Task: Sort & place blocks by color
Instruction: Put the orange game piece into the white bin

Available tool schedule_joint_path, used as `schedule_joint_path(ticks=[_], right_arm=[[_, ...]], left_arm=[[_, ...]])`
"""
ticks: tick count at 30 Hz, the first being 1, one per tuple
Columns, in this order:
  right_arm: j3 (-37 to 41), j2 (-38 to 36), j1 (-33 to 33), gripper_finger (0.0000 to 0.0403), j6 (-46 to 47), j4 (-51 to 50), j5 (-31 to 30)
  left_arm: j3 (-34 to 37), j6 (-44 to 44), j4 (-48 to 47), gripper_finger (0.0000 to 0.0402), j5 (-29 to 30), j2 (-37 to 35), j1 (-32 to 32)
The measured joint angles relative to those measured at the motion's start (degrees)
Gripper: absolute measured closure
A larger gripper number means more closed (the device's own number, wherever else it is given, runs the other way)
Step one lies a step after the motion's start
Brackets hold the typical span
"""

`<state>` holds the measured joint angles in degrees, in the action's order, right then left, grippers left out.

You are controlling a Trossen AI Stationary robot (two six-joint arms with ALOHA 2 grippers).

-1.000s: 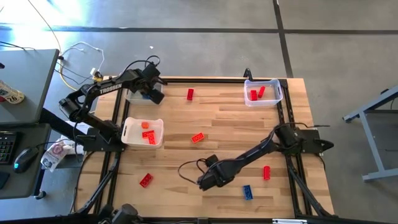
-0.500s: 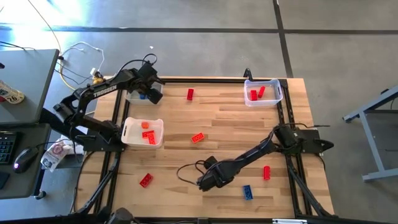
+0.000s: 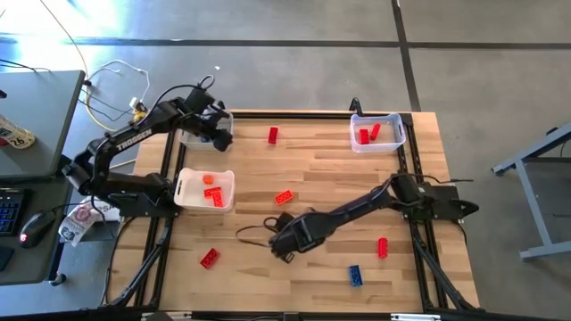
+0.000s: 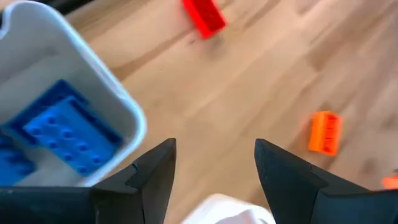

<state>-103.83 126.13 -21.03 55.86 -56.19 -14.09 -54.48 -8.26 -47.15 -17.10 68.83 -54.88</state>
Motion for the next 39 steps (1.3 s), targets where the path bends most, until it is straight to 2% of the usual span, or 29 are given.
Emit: schedule_joint_path(ticks=[2,11,23,36,39], right_arm=[[-1.85,0.0,0.85,0.0293,-4.8,-0.03,-1.72],[-8.8,-0.07,4.64,0.0293,-24.48,-0.35,-7.15],[-9.81,-0.11,9.48,0.0293,-44.93,0.4,-14.09],[-9.81,-0.13,11.82,0.0293,-59.35,4.7,-21.5],[-9.81,-0.13,12.04,0.0293,-61.09,6.12,-22.13]], left_arm=[[0.0,-1.03,0.03,0.0197,-1.52,-0.74,0.52],[0.0,-5.25,0.03,0.0199,-1.8,-1.78,5.84],[0.0,-9.78,0.5,0.0199,-1.84,-1.78,15.37],[0.0,-15.72,5.44,0.0199,-2.04,-1.78,24.48],[0.0,-16.81,6.21,0.0199,-3.66,-1.78,26.08]])
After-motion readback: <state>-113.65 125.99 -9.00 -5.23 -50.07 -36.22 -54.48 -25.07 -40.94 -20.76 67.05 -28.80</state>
